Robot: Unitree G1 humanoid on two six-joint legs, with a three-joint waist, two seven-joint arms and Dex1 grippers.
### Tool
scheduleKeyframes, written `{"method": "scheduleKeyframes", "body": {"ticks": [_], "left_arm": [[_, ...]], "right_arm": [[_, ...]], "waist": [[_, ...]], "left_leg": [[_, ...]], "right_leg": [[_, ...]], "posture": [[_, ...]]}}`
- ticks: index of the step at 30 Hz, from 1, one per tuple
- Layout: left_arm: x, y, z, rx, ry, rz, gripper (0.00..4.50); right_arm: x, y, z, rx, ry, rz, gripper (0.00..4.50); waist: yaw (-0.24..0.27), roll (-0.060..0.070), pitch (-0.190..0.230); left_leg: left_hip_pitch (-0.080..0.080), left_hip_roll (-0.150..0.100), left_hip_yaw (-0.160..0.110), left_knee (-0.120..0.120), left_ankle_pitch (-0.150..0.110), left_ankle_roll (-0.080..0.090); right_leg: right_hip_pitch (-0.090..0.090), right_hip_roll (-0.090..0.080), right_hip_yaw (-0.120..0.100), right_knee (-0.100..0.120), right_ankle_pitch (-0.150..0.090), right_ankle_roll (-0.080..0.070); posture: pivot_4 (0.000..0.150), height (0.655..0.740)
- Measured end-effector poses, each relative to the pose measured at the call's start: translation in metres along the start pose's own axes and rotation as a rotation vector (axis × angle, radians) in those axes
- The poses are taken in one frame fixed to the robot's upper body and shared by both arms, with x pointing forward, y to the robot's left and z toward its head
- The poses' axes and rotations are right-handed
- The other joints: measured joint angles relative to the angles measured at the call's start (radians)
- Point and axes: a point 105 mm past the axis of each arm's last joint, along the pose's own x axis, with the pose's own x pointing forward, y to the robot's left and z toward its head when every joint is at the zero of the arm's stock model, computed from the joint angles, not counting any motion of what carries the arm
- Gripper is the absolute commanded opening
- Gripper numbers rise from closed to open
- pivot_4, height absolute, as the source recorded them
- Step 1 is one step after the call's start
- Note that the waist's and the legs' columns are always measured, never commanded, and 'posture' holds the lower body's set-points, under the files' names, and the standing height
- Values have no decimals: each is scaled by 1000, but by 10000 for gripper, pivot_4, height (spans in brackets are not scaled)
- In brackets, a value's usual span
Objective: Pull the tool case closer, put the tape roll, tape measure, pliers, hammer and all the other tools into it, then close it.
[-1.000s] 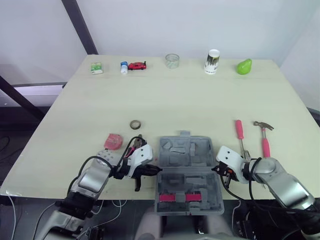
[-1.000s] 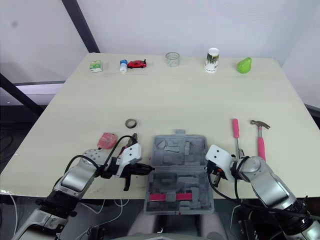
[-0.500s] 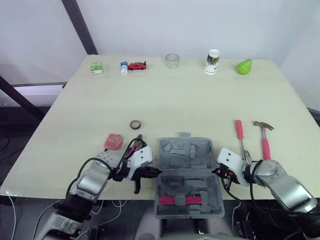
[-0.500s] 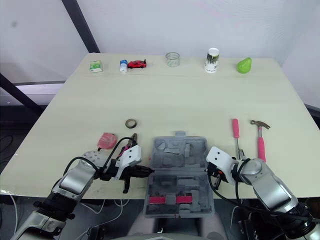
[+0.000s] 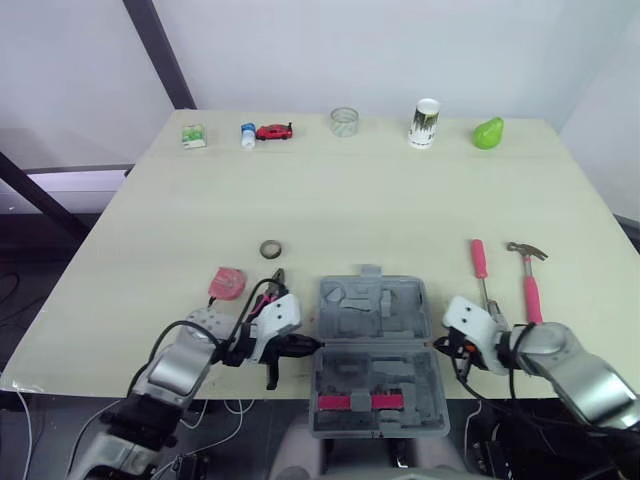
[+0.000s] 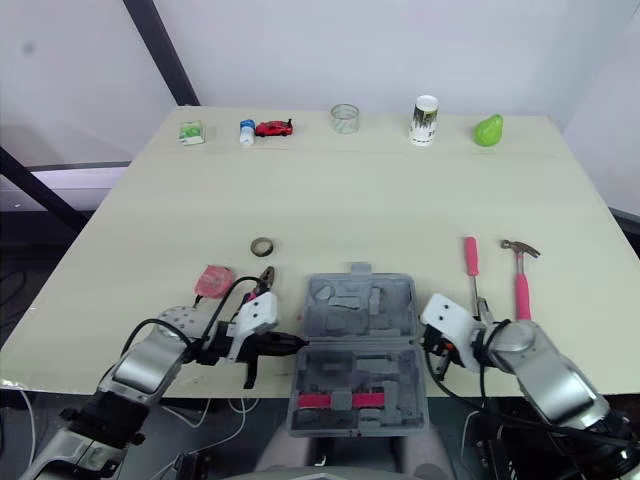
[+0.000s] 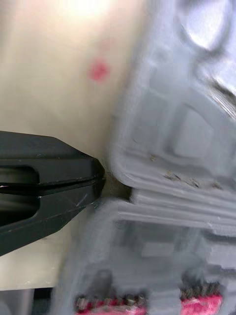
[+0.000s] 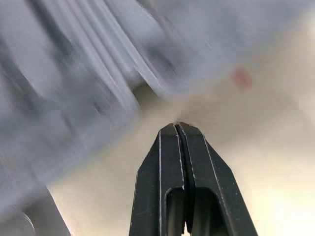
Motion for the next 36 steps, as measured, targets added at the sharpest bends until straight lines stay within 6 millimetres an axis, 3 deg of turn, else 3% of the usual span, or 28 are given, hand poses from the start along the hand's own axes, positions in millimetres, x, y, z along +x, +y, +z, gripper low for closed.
{"method": "scheduleKeyframes", "body": {"ticks": [2,4,9,14,18,20,24,26,27,30,32,36], "left_arm": [[-12,4,1,-35,-54,46,511],[-27,5,14,-64,-181,96,511],[-46,23,47,-104,-451,307,511],[-64,40,56,-205,-648,502,511],[-75,30,49,-233,-684,485,13230],[-84,21,30,-270,-657,495,24107],[-104,7,3,-310,-616,536,42298],[-117,-3,-16,-343,-568,573,44689],[-130,-14,-36,-386,-522,616,44689],[-140,-25,-55,-432,-486,653,44689],[-148,-30,-70,-461,-448,689,44689],[-150,-31,-76,-473,-435,699,44689]], "right_arm": [[-13,-11,-3,37,-45,-64,0],[-27,-22,5,61,-198,-155,0],[-56,-33,45,116,-631,-263,0],[-74,-41,50,153,-801,-301,0],[-80,-37,50,109,-832,-274,13068],[-84,-31,36,66,-780,-250,24837],[-100,-24,3,83,-722,-280,43324],[-115,-20,-21,118,-668,-318,45000],[-131,-15,-46,168,-625,-355,45000],[-145,-10,-66,200,-594,-386,45000],[-158,-5,-89,249,-562,-423,45000],[-161,-4,-101,275,-552,-441,45000]], "waist": [[0,0,0],[1,0,0],[1,1,0],[1,2,0],[-4,3,-1],[-1,4,-1],[7,5,-2],[7,5,-2],[7,5,-2],[5,5,-1],[3,5,-2],[0,5,-2]], "left_leg": [[0,1,0,0,0,0],[0,2,0,0,0,0],[1,1,0,0,0,0],[1,0,0,0,0,0],[2,1,1,0,0,0],[2,1,2,-1,0,0],[3,0,2,-1,0,0],[4,1,3,-3,0,0],[6,1,5,-5,0,0],[17,3,10,-7,0,0],[22,7,12,-7,-1,-1],[22,8,12,-8,-1,-1]], "right_leg": [[0,0,0,0,0,0],[0,-1,0,0,0,0],[1,-1,0,1,0,0],[1,-2,0,1,0,0],[1,-2,1,1,0,0],[1,-2,1,0,0,0],[2,-2,1,-1,0,0],[3,-3,1,-2,0,0],[3,-3,3,-3,-2,-2],[12,-3,5,-5,-5,-5],[14,-7,8,-6,-8,-1],[14,-7,11,-6,-8,-2]], "posture": [[1500,7400],[1500,7400],[1500,7400],[1500,7400],[1500,7400],[1500,7400],[1500,7400],[1500,7400],[1500,7400],[1500,7400],[1500,7400],[1500,7400]]}}
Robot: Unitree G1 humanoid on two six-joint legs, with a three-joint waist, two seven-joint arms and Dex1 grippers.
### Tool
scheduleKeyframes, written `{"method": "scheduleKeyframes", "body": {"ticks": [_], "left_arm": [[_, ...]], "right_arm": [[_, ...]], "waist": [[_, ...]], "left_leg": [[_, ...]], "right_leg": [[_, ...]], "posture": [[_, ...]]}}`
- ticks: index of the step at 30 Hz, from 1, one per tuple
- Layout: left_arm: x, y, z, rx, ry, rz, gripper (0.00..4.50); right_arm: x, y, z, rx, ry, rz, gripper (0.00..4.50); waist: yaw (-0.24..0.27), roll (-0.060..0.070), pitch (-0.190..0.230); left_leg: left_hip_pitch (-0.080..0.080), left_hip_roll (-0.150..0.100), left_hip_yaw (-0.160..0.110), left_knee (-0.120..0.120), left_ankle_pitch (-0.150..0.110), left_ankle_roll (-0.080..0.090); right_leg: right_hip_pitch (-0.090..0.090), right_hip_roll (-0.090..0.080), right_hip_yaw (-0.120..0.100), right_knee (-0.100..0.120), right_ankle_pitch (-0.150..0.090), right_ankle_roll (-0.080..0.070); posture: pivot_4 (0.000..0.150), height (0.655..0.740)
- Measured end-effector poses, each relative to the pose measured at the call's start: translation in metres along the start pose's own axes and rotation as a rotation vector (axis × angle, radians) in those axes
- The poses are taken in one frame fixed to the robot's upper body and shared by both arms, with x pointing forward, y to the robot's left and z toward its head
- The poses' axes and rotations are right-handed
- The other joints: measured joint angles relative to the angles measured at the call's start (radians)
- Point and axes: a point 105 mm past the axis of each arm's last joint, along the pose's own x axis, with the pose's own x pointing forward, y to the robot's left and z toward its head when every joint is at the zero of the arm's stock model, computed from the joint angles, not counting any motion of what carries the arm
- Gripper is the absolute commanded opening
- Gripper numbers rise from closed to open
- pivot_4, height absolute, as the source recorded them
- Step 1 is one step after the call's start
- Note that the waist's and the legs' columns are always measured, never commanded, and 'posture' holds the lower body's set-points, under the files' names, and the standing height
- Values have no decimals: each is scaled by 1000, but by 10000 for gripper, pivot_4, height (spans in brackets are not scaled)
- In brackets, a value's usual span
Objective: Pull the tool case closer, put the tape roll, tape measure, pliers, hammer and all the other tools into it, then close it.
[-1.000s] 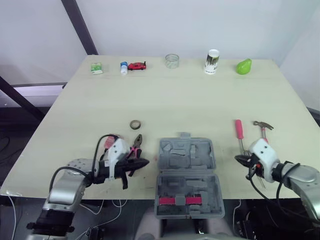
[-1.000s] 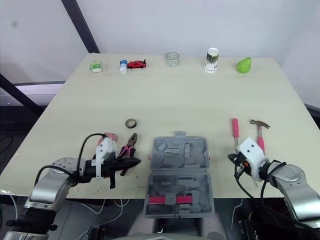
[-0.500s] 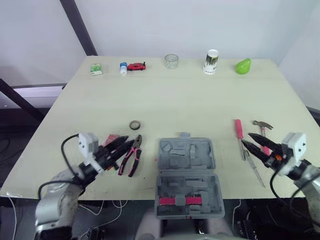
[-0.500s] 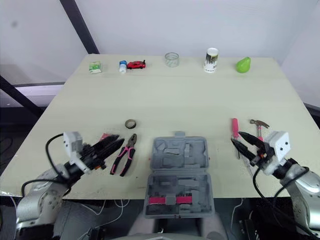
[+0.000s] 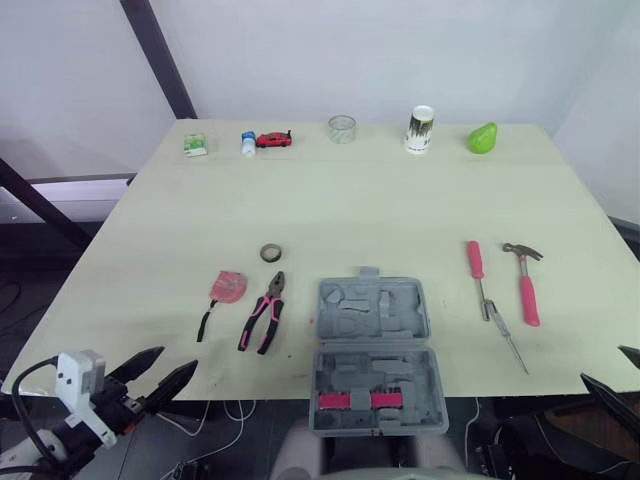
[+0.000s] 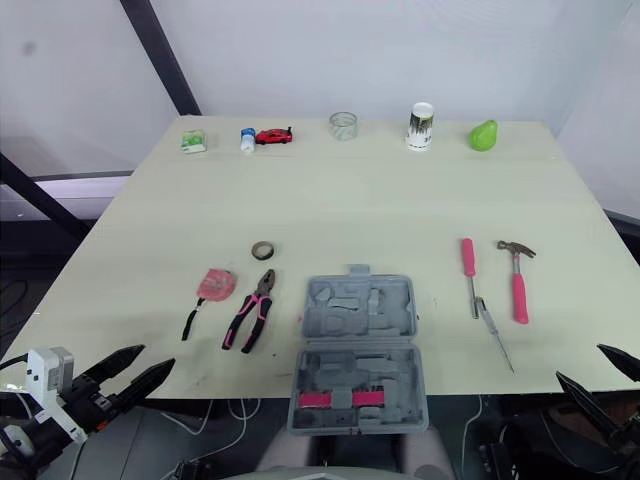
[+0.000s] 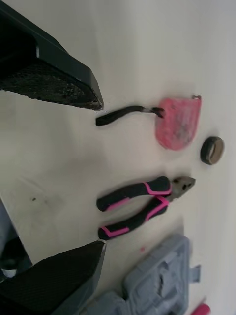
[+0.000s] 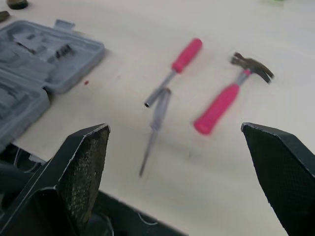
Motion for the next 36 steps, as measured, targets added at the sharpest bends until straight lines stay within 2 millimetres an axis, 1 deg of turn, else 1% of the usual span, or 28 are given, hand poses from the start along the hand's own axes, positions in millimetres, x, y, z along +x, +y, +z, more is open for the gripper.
{"method": "scheduleKeyframes", "body": {"ticks": [3,7,10,11,12,13,14,15,16,17,18,19,20,21,23,25,26,28,31,32,33,36], "left_arm": [[3,2,5,11,-9,2,44689],[2,0,8,42,-21,-26,44689],[7,1,12,61,-18,-42,44689],[14,1,18,84,-23,-57,44689],[15,1,20,94,-16,-63,44689],[22,2,26,139,19,-82,44689],[36,3,42,223,58,-118,44689],[50,2,62,294,61,-156,44689],[59,-1,81,358,48,-184,44689],[67,-4,96,394,44,-208,44689],[76,-9,126,477,30,-233,44689],[77,-11,131,490,30,-238,44689],[84,-14,142,500,37,-248,44689],[92,-16,146,519,76,-250,44689],[109,-23,147,560,173,-252,44689],[119,-26,148,593,247,-248,44689],[130,-31,152,655,321,-249,44689],[137,-38,159,772,400,-258,44689],[143,-39,161,925,500,-257,44689],[149,-40,164,1021,570,-247,44689],[152,-41,164,1072,612,-244,44689],[158,-40,165,1140,707,-243,44689]], "right_arm": [[1,-3,-1,1,-9,-9,45000],[11,-3,11,-24,-51,-9,45000],[32,11,28,-45,-99,45,45000],[43,19,40,-64,-133,79,45000],[45,21,42,-65,-136,87,45000],[54,25,52,-87,-161,101,45000],[71,31,66,-130,-205,108,45000],[85,37,81,-158,-268,117,45000],[95,45,93,-171,-322,147,45000],[100,52,102,-167,-364,193,45000],[107,65,113,-139,-408,297,45000],[108,67,113,-130,-408,314,45000],[110,67,116,-110,-407,350,45000],[113,67,116,-105,-396,375,45000],[120,68,126,-121,-419,422,45000],[122,71,130,-121,-436,453,45000],[125,75,135,-119,-451,488,45000],[128,82,140,-113,-470,542,45000],[129,85,140,-98,-472,572,45000],[131,86,140,-92,-472,583,45000],[131,88,139,-89,-470,592,45000],[132,89,135,-78,-459,610,45000]], "waist": [[0,1,0],[-3,2,-1],[-1,2,-1],[2,1,-1],[3,1,-1],[8,1,0],[12,-1,0],[18,-1,0],[19,-1,0],[23,-1,0],[24,0,1],[23,0,1],[23,1,1],[23,1,1],[22,0,2],[20,-1,3],[21,-2,6],[19,-3,6],[14,-2,7],[14,-2,8],[14,-2,8],[14,-2,8]], "left_leg": [[-1,0,1,-1,0,0],[-1,0,4,-1,0,0],[-1,1,3,-1,0,0],[-1,1,3,-1,0,0],[-1,0,3,-1,0,0],[-1,0,2,-1,0,0],[-2,0,1,0,0,0],[-2,0,1,0,1,0],[-2,0,1,1,1,0],[-3,0,2,1,1,0],[-4,-1,3,0,0,0],[-4,-2,3,-1,0,0],[-4,-3,4,-1,-2,3],[-5,-4,3,-1,-2,3],[-9,-6,3,-1,-2,3],[-9,-9,2,-1,-3,3],[-9,-9,2,-1,-2,3],[-8,-9,3,-1,-2,3],[-8,-9,4,-1,-2,3],[-9,-9,4,-1,-2,3],[-9,-9,5,0,-2,3],[-9,-9,5,0,-2,3]], "right_leg": [[0,0,2,0,2,-4],[-1,0,3,0,2,-4],[-2,1,4,0,2,-4],[-2,1,4,1,2,-4],[-2,1,4,0,2,-4],[-2,1,2,1,2,-4],[-3,2,0,1,2,-4],[-3,7,-3,2,3,-4],[-3,7,-3,2,3,-4],[-3,7,-3,2,3,-4],[-3,7,-3,0,3,-4],[-3,6,-2,0,4,-3],[-3,5,-2,0,4,1],[-3,5,-2,0,4,2],[-6,5,-2,-1,4,2],[-6,6,-3,0,3,3],[-6,8,-3,2,3,3],[-6,8,-3,3,3,2],[-6,8,-2,2,3,2],[-6,8,-3,3,3,2],[-6,9,-3,3,3,2],[-6,9,-3,3,3,2]], "posture": [[1500,7400],[1500,7400],[1500,7400],[1500,7400],[1500,7400],[1500,7400],[1500,7400],[1500,7400],[1500,7400],[1500,7400],[1500,7400],[1500,7400],[1500,7400],[1500,7400],[1500,7400],[1500,7400],[1500,7400],[1500,7400],[1500,7400],[1500,7400],[1500,7400],[1500,7400]]}}
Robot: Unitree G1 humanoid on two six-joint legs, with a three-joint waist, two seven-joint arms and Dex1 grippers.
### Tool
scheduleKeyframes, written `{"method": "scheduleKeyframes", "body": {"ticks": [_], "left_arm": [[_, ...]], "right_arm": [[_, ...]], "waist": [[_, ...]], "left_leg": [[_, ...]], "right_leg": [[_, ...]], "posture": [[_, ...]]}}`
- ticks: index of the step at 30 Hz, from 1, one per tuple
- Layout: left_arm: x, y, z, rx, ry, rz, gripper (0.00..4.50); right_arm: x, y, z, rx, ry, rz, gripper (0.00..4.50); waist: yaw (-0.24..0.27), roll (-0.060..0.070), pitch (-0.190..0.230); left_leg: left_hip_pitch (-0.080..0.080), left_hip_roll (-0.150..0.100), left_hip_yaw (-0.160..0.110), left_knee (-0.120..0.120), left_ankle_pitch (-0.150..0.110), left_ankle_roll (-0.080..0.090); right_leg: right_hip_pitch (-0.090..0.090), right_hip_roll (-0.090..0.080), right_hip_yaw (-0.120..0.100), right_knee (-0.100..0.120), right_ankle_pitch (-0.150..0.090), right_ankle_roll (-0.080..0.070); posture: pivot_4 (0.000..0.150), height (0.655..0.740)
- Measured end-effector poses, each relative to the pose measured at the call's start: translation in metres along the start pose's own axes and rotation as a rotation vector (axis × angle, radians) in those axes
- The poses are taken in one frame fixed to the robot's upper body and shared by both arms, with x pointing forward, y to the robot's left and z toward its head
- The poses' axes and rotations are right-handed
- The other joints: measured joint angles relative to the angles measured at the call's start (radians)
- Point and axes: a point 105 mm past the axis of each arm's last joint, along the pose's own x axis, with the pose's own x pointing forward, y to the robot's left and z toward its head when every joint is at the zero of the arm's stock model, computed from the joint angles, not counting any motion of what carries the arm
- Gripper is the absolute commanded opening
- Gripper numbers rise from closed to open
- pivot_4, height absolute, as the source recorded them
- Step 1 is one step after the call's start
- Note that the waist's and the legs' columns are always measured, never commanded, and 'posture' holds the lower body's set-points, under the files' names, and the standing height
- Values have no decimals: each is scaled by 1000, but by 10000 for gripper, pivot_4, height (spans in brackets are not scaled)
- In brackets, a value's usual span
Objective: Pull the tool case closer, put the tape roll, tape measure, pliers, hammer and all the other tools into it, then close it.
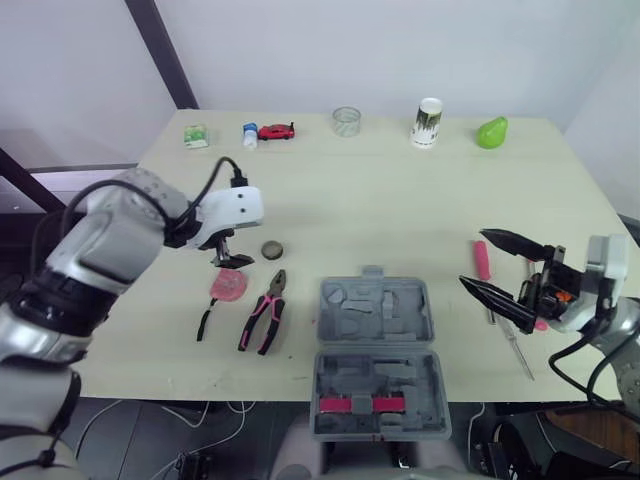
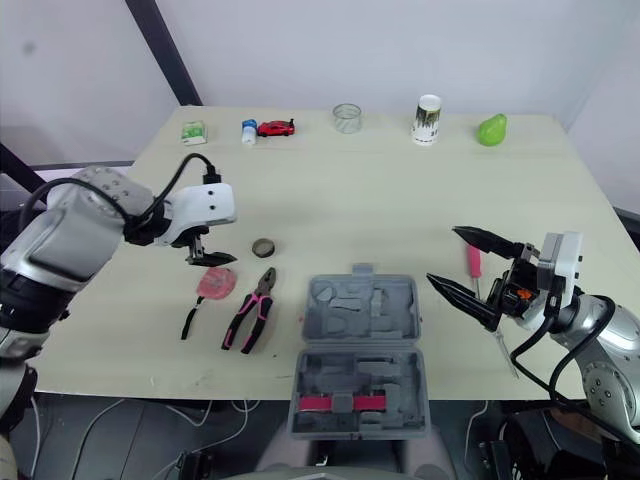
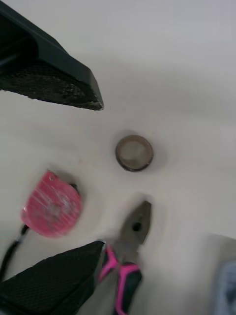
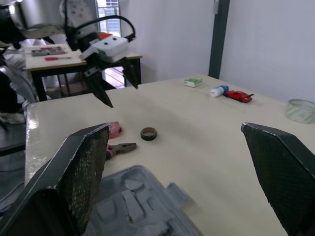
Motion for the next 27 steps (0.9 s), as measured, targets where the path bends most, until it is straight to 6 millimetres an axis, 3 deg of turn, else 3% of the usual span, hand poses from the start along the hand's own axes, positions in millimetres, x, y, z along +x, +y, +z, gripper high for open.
{"method": "scheduleKeyframes", "body": {"ticks": [3,4,6,7,9,14,19,27], "left_arm": [[22,1,6,53,90,-94,44689],[25,0,7,62,100,-104,42414],[47,9,9,112,153,-120,36812],[54,13,7,130,176,-128,30693],[56,19,2,149,199,-124,24032],[59,41,2,295,254,-96,24032],[83,30,4,366,263,-161,24032],[95,27,5,403,277,-177,24032]], "right_arm": [[3,2,-4,21,-13,9,45000],[3,3,-5,23,-15,11,45000],[1,2,-8,33,-11,11,45000],[0,2,-9,38,-9,13,45000],[0,2,-10,41,-8,13,45000],[-5,3,-13,53,1,10,45000],[-5,5,-11,48,2,2,45000],[-7,12,-12,33,35,28,45000]], "waist": [[3,0,0],[4,0,0],[9,-1,1],[9,-2,2],[2,-3,3],[-1,-3,4],[-2,-4,4],[-7,-4,4]], "left_leg": [[0,0,0,1,0,0],[0,0,0,1,0,0],[-1,0,-1,2,0,0],[-1,0,-1,3,0,0],[-2,0,-2,3,0,0],[-3,0,-3,3,0,0],[-4,-1,-3,3,0,0],[-14,-1,-5,8,0,0]], "right_leg": [[0,0,-1,1,0,0],[0,0,0,1,0,0],[0,0,-1,1,0,0],[0,0,-1,1,0,0],[-1,0,-1,1,0,0],[-2,-1,-1,1,0,0],[-2,-1,-2,1,0,1],[-10,-2,-5,4,1,1]], "posture": [[1500,7400],[1500,7400],[1500,7400],[1500,7400],[1500,7400],[1500,7400],[1500,7400],[1500,7400]]}}
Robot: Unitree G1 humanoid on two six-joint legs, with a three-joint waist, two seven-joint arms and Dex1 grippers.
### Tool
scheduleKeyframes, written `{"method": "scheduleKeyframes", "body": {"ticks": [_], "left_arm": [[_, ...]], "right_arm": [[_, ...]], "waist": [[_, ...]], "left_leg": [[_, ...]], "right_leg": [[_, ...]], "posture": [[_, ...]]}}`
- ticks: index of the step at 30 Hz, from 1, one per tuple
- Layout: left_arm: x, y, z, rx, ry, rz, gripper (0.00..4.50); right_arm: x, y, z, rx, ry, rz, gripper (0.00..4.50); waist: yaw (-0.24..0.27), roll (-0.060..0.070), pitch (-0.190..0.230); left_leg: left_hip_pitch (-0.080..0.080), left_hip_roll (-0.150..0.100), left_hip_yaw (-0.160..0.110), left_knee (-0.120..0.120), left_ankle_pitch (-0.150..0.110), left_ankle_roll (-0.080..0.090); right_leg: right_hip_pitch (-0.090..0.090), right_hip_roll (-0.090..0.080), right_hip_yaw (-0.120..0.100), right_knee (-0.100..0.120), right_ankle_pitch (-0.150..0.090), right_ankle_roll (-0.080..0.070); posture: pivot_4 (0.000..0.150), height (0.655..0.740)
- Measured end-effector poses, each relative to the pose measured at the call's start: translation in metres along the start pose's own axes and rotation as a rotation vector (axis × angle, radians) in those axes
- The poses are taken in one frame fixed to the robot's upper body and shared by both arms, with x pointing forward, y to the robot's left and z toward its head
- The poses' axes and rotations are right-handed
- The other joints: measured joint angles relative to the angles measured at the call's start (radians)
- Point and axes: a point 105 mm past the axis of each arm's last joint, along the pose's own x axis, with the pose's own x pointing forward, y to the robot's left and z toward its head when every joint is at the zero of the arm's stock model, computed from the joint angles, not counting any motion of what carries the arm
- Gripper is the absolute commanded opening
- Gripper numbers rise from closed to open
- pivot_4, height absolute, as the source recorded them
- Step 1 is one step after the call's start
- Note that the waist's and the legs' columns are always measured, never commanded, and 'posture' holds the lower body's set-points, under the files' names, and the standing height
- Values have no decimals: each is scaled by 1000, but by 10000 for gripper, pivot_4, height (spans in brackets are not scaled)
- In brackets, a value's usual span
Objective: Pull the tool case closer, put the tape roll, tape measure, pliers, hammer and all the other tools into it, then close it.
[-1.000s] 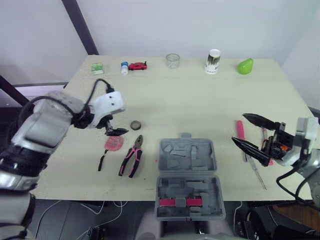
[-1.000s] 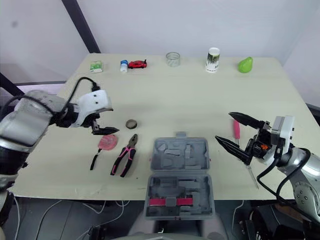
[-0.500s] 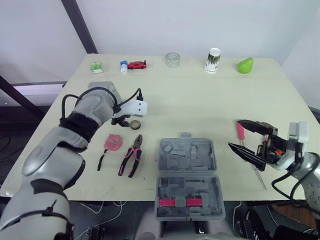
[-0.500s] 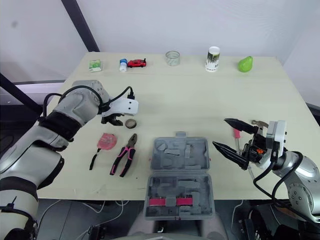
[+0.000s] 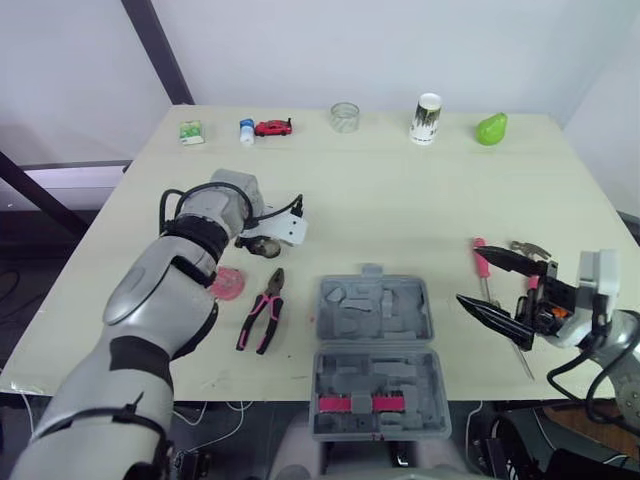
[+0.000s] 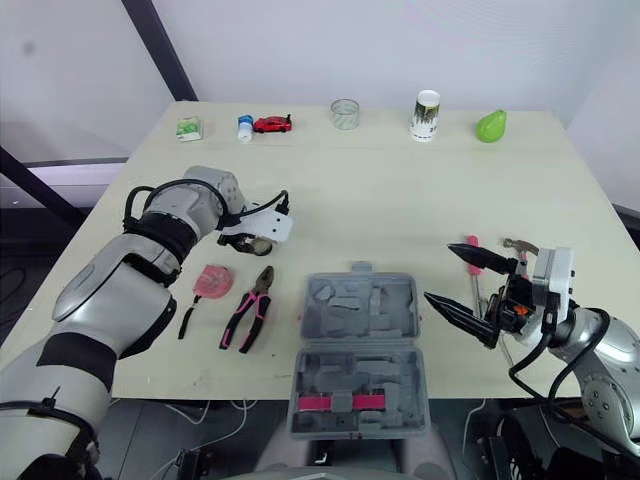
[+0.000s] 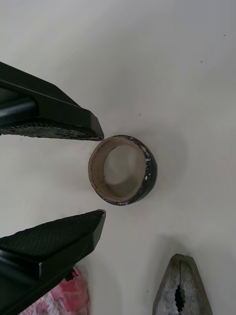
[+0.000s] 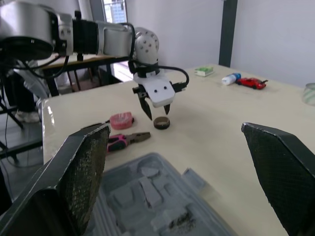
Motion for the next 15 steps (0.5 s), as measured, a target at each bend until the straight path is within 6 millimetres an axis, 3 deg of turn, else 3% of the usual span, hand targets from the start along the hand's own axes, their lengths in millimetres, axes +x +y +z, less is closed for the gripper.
{"method": "scheduleKeyframes", "body": {"ticks": [12,13,15], "left_arm": [[10,-3,11,44,-3,-20,24032],[11,-3,12,46,-4,-21,19715],[13,-5,11,47,3,-23,16264]], "right_arm": [[-9,5,-1,-13,20,-36,45000],[-10,6,-1,-15,22,-39,45000],[-11,6,-1,-15,24,-41,45000]], "waist": [[0,0,0],[0,0,0],[-1,0,0]], "left_leg": [[0,0,-1,2,0,0],[0,0,-1,2,0,0],[0,0,-1,2,0,0]], "right_leg": [[0,0,-1,1,0,0],[0,0,-1,1,0,0],[0,0,-1,1,0,0]], "posture": [[1500,7400],[1500,7400],[1500,7400]]}}
